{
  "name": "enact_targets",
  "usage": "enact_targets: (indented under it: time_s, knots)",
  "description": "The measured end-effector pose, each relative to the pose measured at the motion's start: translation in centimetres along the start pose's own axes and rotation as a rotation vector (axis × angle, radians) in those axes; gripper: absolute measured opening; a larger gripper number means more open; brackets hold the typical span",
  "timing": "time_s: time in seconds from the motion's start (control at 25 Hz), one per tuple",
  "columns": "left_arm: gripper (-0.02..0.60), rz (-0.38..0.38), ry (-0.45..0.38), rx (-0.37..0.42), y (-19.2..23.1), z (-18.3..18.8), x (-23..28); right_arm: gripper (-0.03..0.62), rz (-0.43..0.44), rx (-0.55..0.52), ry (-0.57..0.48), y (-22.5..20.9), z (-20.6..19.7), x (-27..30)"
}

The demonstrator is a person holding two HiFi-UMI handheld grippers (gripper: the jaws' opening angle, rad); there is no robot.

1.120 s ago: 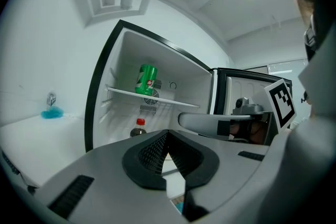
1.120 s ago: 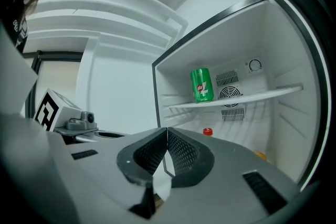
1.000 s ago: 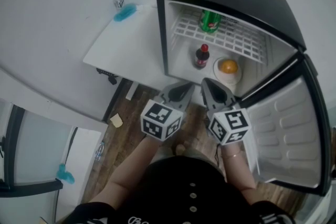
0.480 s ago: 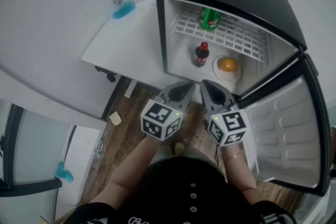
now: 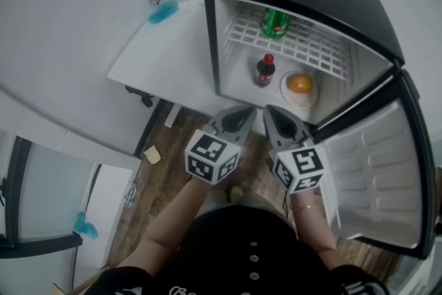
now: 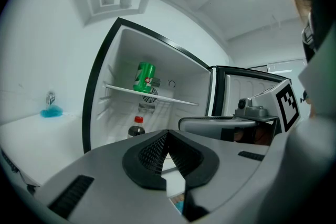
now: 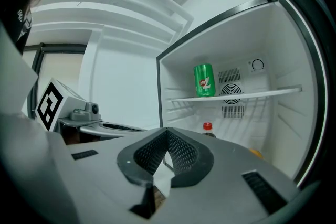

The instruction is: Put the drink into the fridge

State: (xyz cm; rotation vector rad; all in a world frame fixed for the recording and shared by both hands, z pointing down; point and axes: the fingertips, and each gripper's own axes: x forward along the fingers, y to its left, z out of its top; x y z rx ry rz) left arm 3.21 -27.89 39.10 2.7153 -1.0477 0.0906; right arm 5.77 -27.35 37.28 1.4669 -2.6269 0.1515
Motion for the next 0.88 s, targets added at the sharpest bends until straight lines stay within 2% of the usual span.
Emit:
enact_targets:
  time_s: [0.36, 0.88]
  knots:
    - [0.006, -0.001, 0.026, 0.041, -0.54, -0.66, 0.21, 0.008, -0.009, -0.007, -0.004, -0.17, 0.22, -0.11]
    - [0.006, 0.004, 0.025, 0.038, -0.78, -0.68, 0.01, 0.008, -0.024, 0.006, -0.015, -0.34, 0.38, -0.63]
